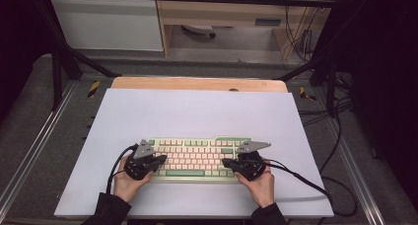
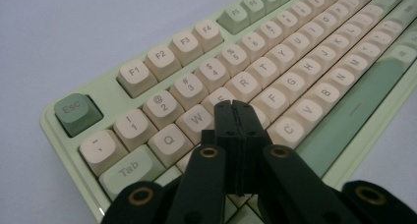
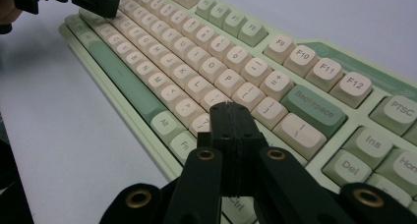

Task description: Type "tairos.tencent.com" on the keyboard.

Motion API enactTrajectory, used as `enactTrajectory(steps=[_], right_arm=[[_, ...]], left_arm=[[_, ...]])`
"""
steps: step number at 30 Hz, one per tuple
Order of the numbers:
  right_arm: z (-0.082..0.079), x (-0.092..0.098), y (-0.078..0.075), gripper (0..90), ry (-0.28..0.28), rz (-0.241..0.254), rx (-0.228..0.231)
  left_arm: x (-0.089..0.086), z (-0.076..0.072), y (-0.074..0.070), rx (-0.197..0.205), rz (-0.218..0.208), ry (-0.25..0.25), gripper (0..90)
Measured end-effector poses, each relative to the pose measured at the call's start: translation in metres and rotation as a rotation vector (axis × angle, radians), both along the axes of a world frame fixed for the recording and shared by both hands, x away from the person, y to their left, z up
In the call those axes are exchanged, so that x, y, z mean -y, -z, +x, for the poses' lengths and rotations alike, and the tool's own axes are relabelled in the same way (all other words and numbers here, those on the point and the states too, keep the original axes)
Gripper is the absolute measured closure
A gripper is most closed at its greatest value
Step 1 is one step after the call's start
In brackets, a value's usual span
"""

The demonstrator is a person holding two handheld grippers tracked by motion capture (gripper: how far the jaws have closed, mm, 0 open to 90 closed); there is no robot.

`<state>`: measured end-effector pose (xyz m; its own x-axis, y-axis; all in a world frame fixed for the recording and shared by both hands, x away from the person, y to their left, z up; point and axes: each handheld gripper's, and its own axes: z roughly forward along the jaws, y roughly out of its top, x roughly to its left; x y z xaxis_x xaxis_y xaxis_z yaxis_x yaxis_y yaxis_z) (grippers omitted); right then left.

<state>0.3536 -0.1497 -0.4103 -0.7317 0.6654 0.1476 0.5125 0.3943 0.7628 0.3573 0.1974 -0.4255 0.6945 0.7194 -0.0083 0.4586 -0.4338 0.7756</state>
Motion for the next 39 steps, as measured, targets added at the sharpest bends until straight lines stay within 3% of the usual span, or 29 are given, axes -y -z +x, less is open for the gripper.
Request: enactTrajectory(steps=[20, 39], right_arm=[[0.001, -0.005, 0.001, 90.0, -0.003, 0.017, -0.015], [0.007, -0.029, 0.000, 90.0, -0.044, 0.001, -0.019]], left_arm=[[-0.017, -0.009, -0.007, 0.004, -0.025, -0.002, 90.0], [-0.023, -0.010, -0.008, 0.003, -0.037, -0.007, 90.0]])
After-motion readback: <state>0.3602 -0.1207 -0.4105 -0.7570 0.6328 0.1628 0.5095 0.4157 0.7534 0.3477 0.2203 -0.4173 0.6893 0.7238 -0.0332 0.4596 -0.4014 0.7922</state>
